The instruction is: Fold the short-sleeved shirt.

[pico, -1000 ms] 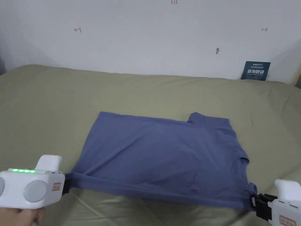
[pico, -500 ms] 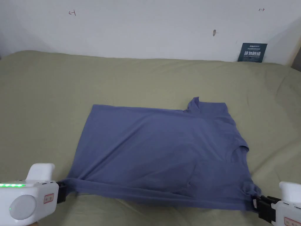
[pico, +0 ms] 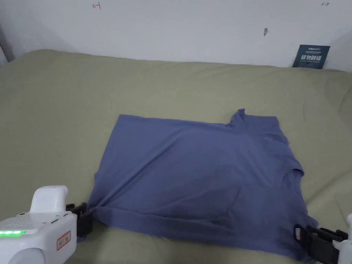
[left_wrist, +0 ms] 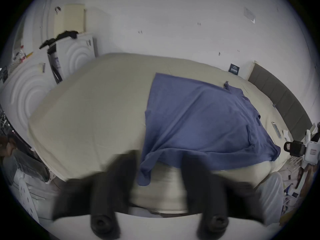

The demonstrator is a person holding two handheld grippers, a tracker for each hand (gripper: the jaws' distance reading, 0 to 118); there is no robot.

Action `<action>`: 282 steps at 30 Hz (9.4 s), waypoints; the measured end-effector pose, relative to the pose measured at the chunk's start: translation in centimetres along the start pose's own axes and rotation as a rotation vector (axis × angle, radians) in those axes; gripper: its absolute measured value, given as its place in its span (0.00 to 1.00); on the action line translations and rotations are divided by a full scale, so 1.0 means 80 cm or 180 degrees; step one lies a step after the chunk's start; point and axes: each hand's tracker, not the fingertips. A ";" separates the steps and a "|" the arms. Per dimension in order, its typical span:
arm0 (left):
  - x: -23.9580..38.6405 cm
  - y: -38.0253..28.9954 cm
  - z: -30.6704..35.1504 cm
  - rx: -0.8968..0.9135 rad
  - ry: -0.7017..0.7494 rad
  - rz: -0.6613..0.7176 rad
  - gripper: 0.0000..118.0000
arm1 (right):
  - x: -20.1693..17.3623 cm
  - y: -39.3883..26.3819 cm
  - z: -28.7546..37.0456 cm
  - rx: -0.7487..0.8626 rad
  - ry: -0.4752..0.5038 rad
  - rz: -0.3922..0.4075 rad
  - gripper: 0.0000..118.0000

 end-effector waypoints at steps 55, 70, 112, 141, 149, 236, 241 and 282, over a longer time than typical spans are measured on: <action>-0.034 0.036 -0.081 -0.0894 -0.0128 -0.0256 0.01 | 0.052 0.013 -0.044 -0.0474 -0.0091 0.0204 0.06; -0.009 0.185 -0.159 -0.0675 -0.0283 -0.0563 0.01 | 0.050 0.170 -0.134 -0.0289 -0.0174 0.0348 0.06; -0.017 0.127 -0.239 -0.0890 -0.0160 0.0013 1.00 | 0.059 0.086 -0.147 -0.0469 -0.0264 -0.0093 0.03; -0.002 0.141 -0.236 -0.1012 -0.0121 -0.0170 0.09 | 0.092 0.101 -0.182 -0.0775 -0.0153 0.0079 0.11; -0.008 0.139 -0.195 -0.1010 -0.0074 -0.0306 0.08 | 0.083 0.103 -0.133 -0.0690 -0.0089 0.0264 0.10; -0.022 0.215 -0.273 -0.0983 -0.0245 -0.0115 0.02 | 0.105 0.233 -0.249 -0.0787 0.0085 0.0196 0.03; -0.047 0.200 -0.200 -0.0791 -0.0352 -0.0061 0.02 | 0.100 0.206 -0.168 -0.0607 0.0212 0.0105 0.03; 0.063 0.073 0.028 0.0817 -0.0413 -0.0187 0.03 | -0.077 0.061 0.015 0.0884 -0.0082 0.0325 0.06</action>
